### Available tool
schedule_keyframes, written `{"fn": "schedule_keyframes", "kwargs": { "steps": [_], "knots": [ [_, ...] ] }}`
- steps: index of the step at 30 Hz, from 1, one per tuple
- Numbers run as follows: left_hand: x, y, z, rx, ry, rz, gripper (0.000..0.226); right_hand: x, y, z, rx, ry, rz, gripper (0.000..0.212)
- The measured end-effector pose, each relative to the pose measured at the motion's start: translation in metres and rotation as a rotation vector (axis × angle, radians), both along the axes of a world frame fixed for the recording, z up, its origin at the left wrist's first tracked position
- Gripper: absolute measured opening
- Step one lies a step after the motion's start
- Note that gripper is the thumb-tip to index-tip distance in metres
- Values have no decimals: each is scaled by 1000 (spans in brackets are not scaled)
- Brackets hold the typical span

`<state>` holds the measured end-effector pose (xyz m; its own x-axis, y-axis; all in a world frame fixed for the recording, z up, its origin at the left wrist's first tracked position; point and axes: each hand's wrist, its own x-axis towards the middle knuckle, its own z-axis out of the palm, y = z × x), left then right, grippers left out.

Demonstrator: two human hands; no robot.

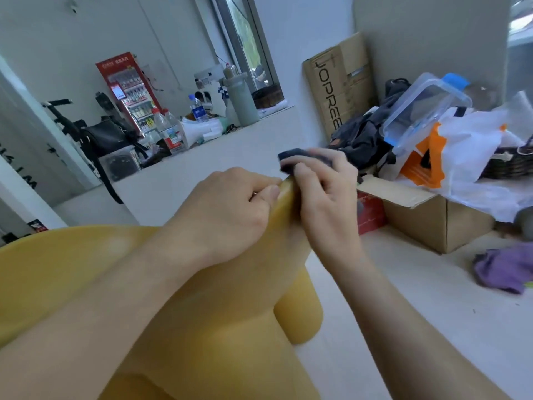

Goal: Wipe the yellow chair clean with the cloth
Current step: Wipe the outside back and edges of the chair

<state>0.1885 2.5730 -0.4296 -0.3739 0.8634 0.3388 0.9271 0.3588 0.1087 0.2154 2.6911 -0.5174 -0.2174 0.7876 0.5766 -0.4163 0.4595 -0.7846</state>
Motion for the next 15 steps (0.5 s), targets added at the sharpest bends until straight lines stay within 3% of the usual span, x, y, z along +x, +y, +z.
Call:
{"fn": "schedule_keyframes", "kwargs": {
  "steps": [3,5,6,10,12,15],
  "knots": [
    [-4,-3,-2,17,-41,12,30,27,-28,4,509,-145,-35,35],
    [-4,-8,-2,-33,-34,-8,35,27,1,2,632,-180,2,37],
    [-4,-10,-2,-56,-28,-20,39,23,19,1,575,-178,5,38],
    [-3,-10,-2,-49,-52,-37,50,-23,78,4,-101,-267,95,40],
    [-2,-6,-3,-18,-37,-31,49,-31,84,-2,-184,-376,36,45],
    [0,-4,-6,-15,84,44,39,-10,49,-15,-93,-502,0,38]
  ]
}}
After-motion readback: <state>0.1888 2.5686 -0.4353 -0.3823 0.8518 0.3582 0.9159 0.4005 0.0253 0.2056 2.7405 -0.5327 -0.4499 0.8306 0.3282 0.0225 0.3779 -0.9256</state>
